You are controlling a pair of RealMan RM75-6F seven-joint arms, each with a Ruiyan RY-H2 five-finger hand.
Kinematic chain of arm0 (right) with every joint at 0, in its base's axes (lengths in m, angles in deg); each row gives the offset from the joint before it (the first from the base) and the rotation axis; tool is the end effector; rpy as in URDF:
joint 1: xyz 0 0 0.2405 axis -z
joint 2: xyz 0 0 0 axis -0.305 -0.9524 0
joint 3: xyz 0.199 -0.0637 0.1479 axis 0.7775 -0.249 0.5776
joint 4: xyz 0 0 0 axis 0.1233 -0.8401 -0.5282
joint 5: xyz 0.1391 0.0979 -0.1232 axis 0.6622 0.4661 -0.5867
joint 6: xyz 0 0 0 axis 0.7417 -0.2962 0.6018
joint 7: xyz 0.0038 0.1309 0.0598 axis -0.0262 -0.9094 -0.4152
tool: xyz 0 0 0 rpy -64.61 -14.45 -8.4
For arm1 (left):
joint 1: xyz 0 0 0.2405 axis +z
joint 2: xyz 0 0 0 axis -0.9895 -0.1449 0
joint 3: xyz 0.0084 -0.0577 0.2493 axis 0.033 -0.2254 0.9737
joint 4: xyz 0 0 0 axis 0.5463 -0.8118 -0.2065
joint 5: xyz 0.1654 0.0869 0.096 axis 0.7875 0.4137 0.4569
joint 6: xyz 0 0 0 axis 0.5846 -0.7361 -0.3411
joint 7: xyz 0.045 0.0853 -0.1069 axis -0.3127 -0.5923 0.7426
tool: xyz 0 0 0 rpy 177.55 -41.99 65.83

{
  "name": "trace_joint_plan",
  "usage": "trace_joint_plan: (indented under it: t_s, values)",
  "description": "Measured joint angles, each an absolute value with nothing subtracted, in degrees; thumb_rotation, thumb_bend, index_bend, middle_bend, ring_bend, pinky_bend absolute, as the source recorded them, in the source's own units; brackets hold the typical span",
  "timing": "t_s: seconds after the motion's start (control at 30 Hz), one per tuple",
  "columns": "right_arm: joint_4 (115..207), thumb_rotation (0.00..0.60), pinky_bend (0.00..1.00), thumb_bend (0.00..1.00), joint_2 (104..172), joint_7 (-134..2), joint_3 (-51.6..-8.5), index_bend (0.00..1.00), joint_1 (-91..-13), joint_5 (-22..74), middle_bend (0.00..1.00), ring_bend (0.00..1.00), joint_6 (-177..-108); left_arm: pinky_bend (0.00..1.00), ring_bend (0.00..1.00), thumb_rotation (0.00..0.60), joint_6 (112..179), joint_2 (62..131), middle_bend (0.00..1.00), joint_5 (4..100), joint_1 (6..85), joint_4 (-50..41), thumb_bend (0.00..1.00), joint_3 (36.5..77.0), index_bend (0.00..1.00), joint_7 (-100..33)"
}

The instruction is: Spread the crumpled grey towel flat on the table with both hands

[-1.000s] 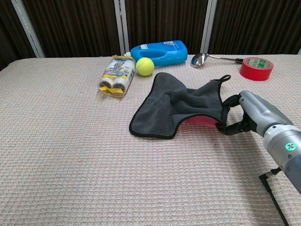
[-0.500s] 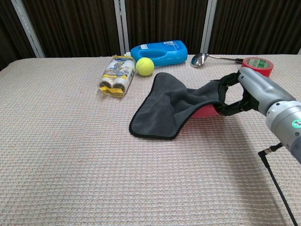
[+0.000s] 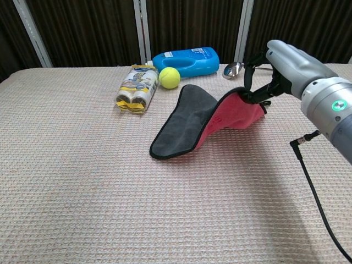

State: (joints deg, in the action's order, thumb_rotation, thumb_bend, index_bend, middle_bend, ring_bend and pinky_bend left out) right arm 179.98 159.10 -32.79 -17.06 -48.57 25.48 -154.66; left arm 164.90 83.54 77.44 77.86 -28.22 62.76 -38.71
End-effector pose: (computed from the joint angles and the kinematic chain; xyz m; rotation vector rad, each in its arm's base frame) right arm -0.1061 -0.3107 -0.0081 1.3244 -1.0973 1.1992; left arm -0.2900 0.1711 0.1142 -1.3921 -1.0005 -0.9388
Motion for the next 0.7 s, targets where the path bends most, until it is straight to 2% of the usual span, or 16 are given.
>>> trace_joint_plan:
  t_s: [0.33,0.7]
  values:
    - [181.7,0.600,0.08,0.50,160.4,-25.1,-14.5,0.68,-53.2,27.3,0.26,0.08,-155.7,0.06,0.00,0.600,162.0,85.4,0.00,76.3,75.5,-27.4,0.08,62.0,0.04,-39.3]
    - [180.9,0.600,0.09,0.50,162.5,-16.9,-7.0,0.68,-61.8,32.5,0.26,0.08,-156.4,0.06,0.00,0.600,160.9,85.1,0.00,75.3,74.7,-26.9,0.08,61.8,0.04,-37.1]
